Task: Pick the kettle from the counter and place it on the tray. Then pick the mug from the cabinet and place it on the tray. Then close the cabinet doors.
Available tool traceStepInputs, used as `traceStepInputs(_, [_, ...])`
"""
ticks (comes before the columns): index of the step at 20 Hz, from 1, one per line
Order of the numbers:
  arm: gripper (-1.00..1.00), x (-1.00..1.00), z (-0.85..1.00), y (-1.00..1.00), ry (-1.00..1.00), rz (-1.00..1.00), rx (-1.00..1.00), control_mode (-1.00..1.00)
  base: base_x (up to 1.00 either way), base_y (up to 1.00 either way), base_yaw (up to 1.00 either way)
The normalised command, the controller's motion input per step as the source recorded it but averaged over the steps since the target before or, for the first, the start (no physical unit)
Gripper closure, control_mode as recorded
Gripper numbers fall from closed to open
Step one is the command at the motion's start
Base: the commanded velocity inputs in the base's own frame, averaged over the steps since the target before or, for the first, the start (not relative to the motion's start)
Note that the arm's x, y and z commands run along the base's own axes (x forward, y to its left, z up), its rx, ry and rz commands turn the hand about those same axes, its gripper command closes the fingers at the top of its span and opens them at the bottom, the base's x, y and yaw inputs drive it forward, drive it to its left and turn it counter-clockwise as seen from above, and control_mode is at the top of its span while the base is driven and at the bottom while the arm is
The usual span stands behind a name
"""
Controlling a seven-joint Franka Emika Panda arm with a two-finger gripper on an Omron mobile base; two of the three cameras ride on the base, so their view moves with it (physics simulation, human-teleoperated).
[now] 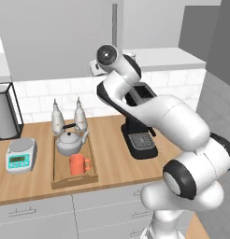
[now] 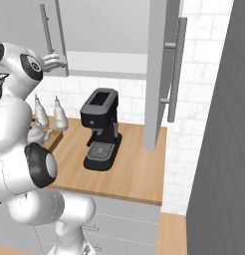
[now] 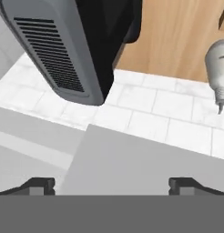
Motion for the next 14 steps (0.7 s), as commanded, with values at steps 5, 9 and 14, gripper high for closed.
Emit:
traceStepInputs(5, [-1.0,1.0,-0.13,-0.24,-0.05,0.47,0.0,-1.0,0.0,0.0,0.0])
traceStepInputs(9, [-1.0,1.0,-0.39,-0.14,-0.05,0.46,0.0,-1.0,0.0,0.0,0.0])
traceStepInputs(14, [-1.0,0.98,-0.49,-0.05,-0.11,0.32,0.0,-1.0,0.0,0.0,0.0])
